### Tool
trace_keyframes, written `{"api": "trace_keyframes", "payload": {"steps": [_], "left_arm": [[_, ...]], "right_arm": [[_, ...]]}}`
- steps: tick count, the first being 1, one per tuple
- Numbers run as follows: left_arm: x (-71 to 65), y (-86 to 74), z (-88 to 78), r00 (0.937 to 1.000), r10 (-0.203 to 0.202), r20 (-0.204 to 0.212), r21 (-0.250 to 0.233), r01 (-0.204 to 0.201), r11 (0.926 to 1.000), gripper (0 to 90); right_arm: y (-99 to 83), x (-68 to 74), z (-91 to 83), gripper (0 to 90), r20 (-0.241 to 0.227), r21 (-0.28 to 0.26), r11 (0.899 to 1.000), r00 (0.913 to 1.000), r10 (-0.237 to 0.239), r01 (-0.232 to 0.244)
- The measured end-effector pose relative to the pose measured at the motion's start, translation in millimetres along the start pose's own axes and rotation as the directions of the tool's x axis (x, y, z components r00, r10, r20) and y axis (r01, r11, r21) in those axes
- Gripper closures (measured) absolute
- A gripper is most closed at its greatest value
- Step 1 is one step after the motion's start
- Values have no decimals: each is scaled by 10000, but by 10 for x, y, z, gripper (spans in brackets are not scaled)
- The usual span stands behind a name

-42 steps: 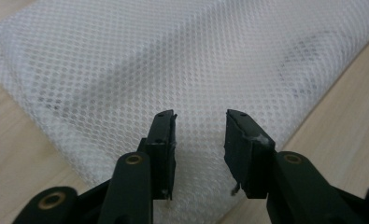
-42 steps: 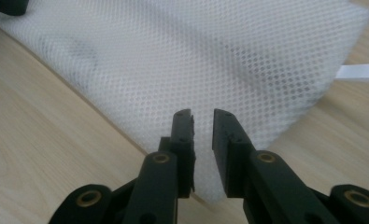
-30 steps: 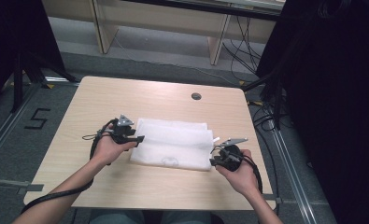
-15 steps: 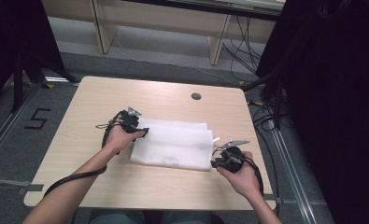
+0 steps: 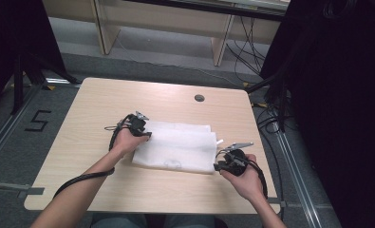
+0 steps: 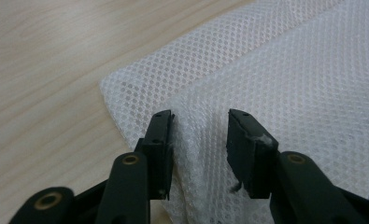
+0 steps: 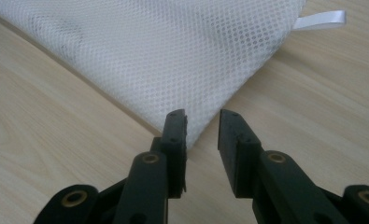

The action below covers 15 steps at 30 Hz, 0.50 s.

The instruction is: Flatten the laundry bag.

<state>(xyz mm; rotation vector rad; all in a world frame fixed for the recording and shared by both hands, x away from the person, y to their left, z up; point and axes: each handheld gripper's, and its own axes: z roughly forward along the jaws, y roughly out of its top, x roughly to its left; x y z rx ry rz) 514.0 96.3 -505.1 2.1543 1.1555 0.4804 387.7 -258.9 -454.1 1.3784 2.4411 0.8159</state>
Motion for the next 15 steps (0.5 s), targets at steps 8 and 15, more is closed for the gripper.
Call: {"api": "trace_keyframes", "payload": {"steps": [8, 15], "left_arm": [[-138, 21, -2, 9959, 806, -412, 209, -798, 9966, 759], [-154, 39, -4, 9976, 581, -382, 223, -572, 9981, 823]], "right_arm": [[-1, 15, 10, 725, -33, 36, 10000, 10000, 85, -85], [-3, 12, 17, 723, 44, 38, 10000, 10000, 37, -37]]}}
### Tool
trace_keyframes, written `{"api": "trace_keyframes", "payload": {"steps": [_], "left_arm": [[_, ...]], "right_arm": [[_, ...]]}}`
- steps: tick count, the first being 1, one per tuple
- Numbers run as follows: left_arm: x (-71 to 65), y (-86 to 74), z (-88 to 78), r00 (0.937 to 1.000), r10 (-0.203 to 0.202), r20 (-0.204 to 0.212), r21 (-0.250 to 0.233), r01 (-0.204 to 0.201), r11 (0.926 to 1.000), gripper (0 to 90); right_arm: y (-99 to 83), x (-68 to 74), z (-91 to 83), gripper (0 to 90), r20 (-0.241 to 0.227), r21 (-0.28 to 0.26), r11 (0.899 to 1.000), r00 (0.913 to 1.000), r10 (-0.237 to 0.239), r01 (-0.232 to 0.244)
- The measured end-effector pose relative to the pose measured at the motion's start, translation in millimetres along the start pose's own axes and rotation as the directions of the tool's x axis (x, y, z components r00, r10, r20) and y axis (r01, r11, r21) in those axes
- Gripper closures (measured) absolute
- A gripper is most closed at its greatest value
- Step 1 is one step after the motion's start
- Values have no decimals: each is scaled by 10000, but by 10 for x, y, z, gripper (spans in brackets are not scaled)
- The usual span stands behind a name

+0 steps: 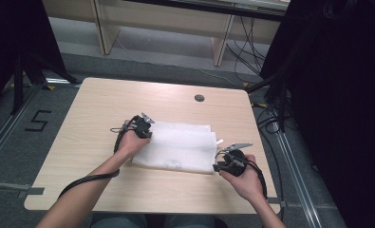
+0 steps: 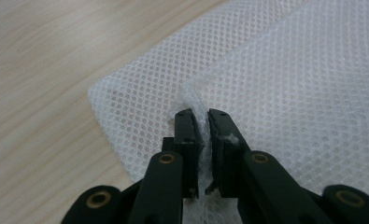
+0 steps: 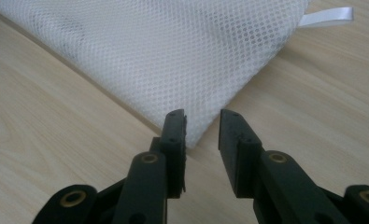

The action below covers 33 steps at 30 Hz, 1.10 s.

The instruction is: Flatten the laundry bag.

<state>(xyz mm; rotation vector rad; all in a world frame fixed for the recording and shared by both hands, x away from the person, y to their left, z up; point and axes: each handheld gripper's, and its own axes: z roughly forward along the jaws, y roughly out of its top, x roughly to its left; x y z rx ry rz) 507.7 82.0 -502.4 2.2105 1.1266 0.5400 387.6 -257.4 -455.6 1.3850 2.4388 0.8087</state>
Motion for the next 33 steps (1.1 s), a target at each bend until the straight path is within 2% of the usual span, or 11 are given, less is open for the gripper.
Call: {"api": "trace_keyframes", "payload": {"steps": [1, 2, 9, 17, 22, 23, 25, 28, 31, 32, 33], "left_arm": [[9, 3, -10, 10000, -10, -5, 45, 10, 10000, 825], [11, 1, -14, 9999, -138, -4, -59, 138, 9999, 827], [41, 3, -85, 9975, -643, 289, -511, 657, 9965, 834], [70, 59, -301, 9977, -467, 501, -983, 515, 9938, 836], [72, 59, -439, 9953, -321, 910, -1717, 475, 9840, 837], [60, 56, -460, 9940, -447, 994, -1914, 632, 9795, 837], [59, 44, -504, 9914, -445, 1228, -2073, 695, 9758, 837], [61, 25, -569, 9887, -430, 1438, -2248, 750, 9715, 837], [53, 12, -650, 9882, -266, 1510, -2482, 639, 9666, 838], [52, 10, -665, 9876, -217, 1556, -2582, 619, 9641, 839], [46, 11, -686, 9873, -164, 1582, -2680, 589, 9616, 839]], "right_arm": [[-2, -15, -1, 723, 77, 47, 9999, 9998, -163, 163], [1, 1, -1, 723, -98, -26, 10000, 9999, 45, -45], [-1, -13, -1, 723, -23, 19, 10000, 10000, 91, -91], [1, -9, 3, 726, -81, 32, 10000, 10000, -41, 41], [-1, -14, 19, 753, -93, 20, 10000, 9999, -83, 83], [-11, -18, 42, 762, -111, -131, 9998, 9998, -180, 178], [-4, -1, 10, 775, -186, 380, 9993, 9998, 24, -16], [-1, -12, 37, 785, -142, 243, 9995, 9997, -195, 198], [2, 26, 47, 787, -219, 496, 9987, 9997, 124, -113], [2, 24, 71, 787, -226, 378, 9992, 9997, -89, 97], [2, 37, 74, 787, -254, 498, 9988, 9997, 5, 8]]}}
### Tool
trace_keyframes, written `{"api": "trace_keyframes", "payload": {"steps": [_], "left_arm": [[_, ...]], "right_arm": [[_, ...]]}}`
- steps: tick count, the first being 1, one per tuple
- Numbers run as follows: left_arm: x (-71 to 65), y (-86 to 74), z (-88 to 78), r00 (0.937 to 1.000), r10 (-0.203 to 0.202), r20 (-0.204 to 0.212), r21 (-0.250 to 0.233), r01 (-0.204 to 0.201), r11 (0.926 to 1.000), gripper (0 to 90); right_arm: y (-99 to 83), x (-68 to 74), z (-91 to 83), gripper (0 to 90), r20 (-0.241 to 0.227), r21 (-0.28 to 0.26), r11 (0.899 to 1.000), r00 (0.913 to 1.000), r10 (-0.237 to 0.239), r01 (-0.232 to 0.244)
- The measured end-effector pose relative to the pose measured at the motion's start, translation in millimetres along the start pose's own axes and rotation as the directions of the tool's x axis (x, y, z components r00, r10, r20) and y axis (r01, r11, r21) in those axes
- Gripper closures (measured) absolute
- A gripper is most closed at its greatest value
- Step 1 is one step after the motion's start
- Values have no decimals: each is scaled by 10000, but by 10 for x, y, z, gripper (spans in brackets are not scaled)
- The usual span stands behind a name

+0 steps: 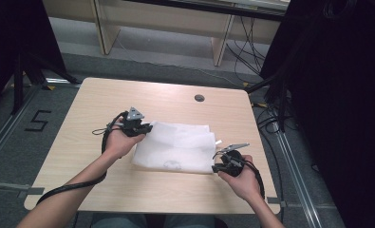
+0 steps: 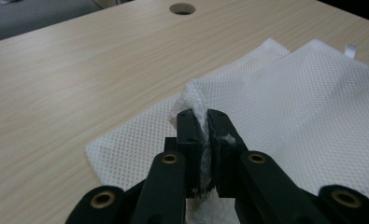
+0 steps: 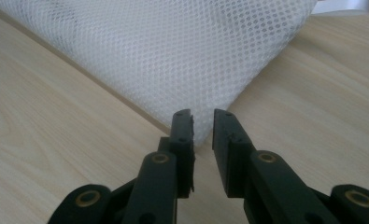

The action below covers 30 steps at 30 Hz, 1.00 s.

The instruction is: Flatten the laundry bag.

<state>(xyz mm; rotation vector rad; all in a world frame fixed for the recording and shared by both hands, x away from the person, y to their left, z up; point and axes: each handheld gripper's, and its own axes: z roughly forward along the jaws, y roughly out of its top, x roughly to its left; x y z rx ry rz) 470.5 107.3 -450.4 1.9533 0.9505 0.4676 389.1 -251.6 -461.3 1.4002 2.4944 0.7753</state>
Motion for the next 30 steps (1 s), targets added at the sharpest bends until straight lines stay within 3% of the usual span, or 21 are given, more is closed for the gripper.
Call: {"api": "trace_keyframes", "payload": {"steps": [1, 2, 4, 7, 8, 10, 11, 12, 14, 17, 21, 22, 25, 28, 30], "left_arm": [[-11, 7, -16, 10000, 27, 52, -90, -27, 10000, 839], [-17, 12, -35, 9999, 107, 65, -139, -106, 9998, 839], [-33, 16, -48, 9996, 123, 257, -381, -113, 9992, 840], [-36, 23, -91, 9986, 420, 323, -319, -410, 9987, 840], [-39, 24, -98, 9986, 428, 318, -347, -416, 9985, 840], [-53, 22, -97, 9990, 288, 347, -499, -271, 9984, 840], [-60, 23, -104, 9990, 309, 332, -522, -292, 9982, 840], [-56, 26, -121, 9983, 489, 327, -411, -475, 9980, 840], [-80, 29, -122, 9985, 360, 415, -640, -333, 9974, 840], [-107, 40, -148, 9974, 492, 535, -827, -447, 9956, 841], [-164, 52, -181, 9930, 844, 823, -1114, -750, 9909, 842], [-173, 51, -192, 9925, 890, 835, -1108, -795, 9907, 842], [-197, 38, -212, 9885, 1121, 1016, -1257, -990, 9871, 842], [-225, 3, -226, 9843, 1311, 1185, -1339, -1150, 9843, 842], [-247, -40, -215, 9828, 1359, 1247, -1266, -1201, 9846, 842]], "right_arm": [[3, -4, 21, 787, 59, -82, 9998, 9998, -180, 180], [3, 20, 23, 786, -21, 111, 9999, 10000, 72, -72], [10, 22, 43, 787, 13, 114, 9999, 10000, -34, 34], [17, 33, 64, 787, -52, 107, 9999, 10000, 7, -6], [22, 15, 75, 787, -29, 55, 9997, 9998, -221, 222], [22, 16, 79, 787, -32, 74, 9997, 9998, -217, 217], [20, 35, 70, 786, -63, 245, 9997, 10000, 65, -63], [19, 35, 74, 787, -29, 257, 9996, 10000, 78, -78], [17, 31, 79, 786, -37, 237, 9997, 10000, 7, -6], [18, 31, 83, 786, -41, 236, 9997, 10000, 17, -16], [29, 1, 90, 786, -34, 53, 9999, 9999, -128, 128], [33, 6, 76, 786, 69, 137, 9999, 9999, 96, -97], [39, -29, 67, 780, 35, -42, 10000, 10000, 66, -65], [56, -51, 50, 744, 91, -1, 9992, 9991, 412, -412], [81, -109, 42, 726, 177, -198, 9994, 9995, 275, -272]]}}
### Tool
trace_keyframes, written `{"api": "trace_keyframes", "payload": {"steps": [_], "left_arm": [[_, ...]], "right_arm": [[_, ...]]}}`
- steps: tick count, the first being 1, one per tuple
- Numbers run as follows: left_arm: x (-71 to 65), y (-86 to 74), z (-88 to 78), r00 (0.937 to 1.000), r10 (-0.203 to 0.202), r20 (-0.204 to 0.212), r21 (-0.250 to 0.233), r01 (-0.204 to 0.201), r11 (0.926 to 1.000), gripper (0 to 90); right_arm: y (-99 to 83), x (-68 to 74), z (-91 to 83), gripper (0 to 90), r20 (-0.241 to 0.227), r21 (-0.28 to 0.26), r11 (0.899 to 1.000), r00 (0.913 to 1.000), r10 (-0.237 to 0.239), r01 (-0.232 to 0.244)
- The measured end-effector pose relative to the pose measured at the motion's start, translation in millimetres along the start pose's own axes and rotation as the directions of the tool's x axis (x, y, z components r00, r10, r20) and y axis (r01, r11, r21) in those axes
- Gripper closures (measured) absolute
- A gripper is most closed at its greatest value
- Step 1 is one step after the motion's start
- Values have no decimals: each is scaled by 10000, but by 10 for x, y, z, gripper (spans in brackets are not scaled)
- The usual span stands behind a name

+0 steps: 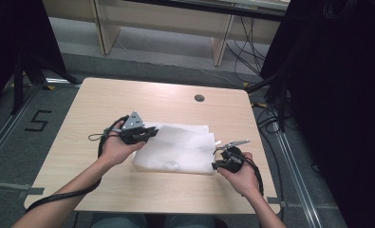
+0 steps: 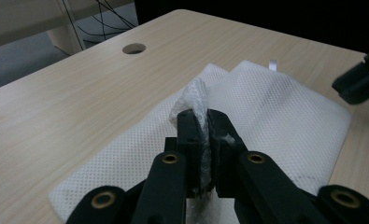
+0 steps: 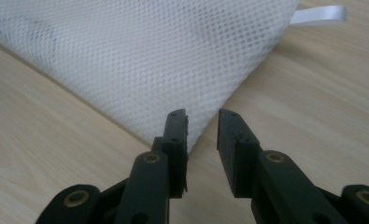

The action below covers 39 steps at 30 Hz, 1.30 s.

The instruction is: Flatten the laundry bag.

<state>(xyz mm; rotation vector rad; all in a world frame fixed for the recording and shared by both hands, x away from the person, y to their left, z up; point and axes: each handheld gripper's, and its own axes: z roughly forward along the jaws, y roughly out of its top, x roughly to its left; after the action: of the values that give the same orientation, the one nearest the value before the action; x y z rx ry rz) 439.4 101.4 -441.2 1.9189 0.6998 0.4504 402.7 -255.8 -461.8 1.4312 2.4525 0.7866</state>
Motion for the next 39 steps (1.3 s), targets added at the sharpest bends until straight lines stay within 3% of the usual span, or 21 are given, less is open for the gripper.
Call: {"api": "trace_keyframes", "payload": {"steps": [4, 5, 8, 11, 14, 17, 21, 22, 24, 25, 26, 27, 28, 29, 30, 31, 32, 33, 36, 37, 39], "left_arm": [[-57, -95, 26, 9994, 291, 194, 266, -296, 9992, 842], [-77, -119, 35, 9987, 451, 256, 315, -459, 9985, 842], [-132, -175, 57, 9965, 654, 525, 629, -686, 9957, 841], [-178, -231, 83, 9935, 824, 786, 873, -892, 9922, 841], [-223, -298, 112, 9914, 862, 980, 1024, -962, 9901, 841], [-252, -333, 130, 9879, 1041, 1150, 1313, -1190, 9842, 841], [-262, -339, 144, 9895, 942, 1099, 1229, -1076, 9866, 841], [-238, -331, 133, 9862, 1137, 1205, 1391, -1302, 9817, 841], [-243, -358, 149, 9903, 925, 1035, 1129, -1041, 9881, 841], [-216, -352, 134, 9866, 1194, 1111, 1342, -1340, 9819, 841], [-220, -363, 143, 9889, 1032, 1066, 1270, -1165, 9850, 841], [-216, -369, 139, 9898, 1004, 1014, 1377, -1139, 9839, 841], [-198, -374, 143, 9879, 1085, 1107, 1373, -1234, 9828, 841], [-205, -384, 146, 9911, 901, 981, 1366, -1031, 9853, 841], [-185, -387, 141, 9889, 1076, 1024, 1478, -1221, 9815, 841], [-178, -390, 140, 9885, 1083, 1055, 1527, -1237, 9805, 841], [-187, -407, 157, 9917, 849, 967, 1378, -978, 9856, 841], [-175, -406, 145, 9906, 929, 1005, 1601, -1083, 9811, 841], [-164, -411, 151, 9901, 1005, 976, 1611, -1154, 9802, 841], [-163, -414, 152, 9900, 1017, 973, 1608, -1165, 9801, 841], [-166, -422, 166, 9913, 890, 971, 1476, -1028, 9837, 841]], "right_arm": [[70, -125, -17, 691, 208, -409, 9990, 9996, 179, -171], [86, -142, -17, 683, 248, -514, 9973, 9982, 547, -533], [160, -262, -8, 660, 441, -472, 9950, 9950, 897, -877], [216, -382, 55, 626, 518, -598, 9958, 9960, 724, -693], [284, -405, 108, 593, 561, -606, 9935, 9935, 994, -960], [350, -448, 160, 575, 352, -505, 9968, 9974, 630, -612], [447, -443, 228, 550, 640, -454, 9945, 9932, 970, -942], [465, -472, 259, 540, 720, -665, 9952, 9945, 766, -719], [516, -504, 275, 523, 704, -549, 9961, 9948, 731, -693], [539, -503, 297, 512, 734, -746, 9945, 9942, 790, -736], [570, -492, 303, 499, 657, -686, 9936, 9934, 940, -895], [582, -506, 346, 496, 790, -943, 9940, 9949, 626, -550], [601, -504, 356, 491, 742, -894, 9947, 9956, 579, -512], [637, -482, 368, 484, 715, -786, 9944, 9945, 767, -710], [661, -482, 371, 482, 688, -609, 9962, 9954, 660, -618], [680, -491, 393, 482, 266, -660, 9959, 9976, 640, -621], [697, -485, 401, 480, 333, -605, 9962, 9973, 648, -628], [721, -466, 422, 475, 709, -648, 9964, 9958, 588, -542], [761, -474, 486, 461, 648, -581, 9971, 9965, 536, -498], [775, -481, 504, 461, 386, -381, 9973, 9972, 647, -633], [782, -462, 568, 480, 611, -335, 9969, 9955, 727, -707]]}}
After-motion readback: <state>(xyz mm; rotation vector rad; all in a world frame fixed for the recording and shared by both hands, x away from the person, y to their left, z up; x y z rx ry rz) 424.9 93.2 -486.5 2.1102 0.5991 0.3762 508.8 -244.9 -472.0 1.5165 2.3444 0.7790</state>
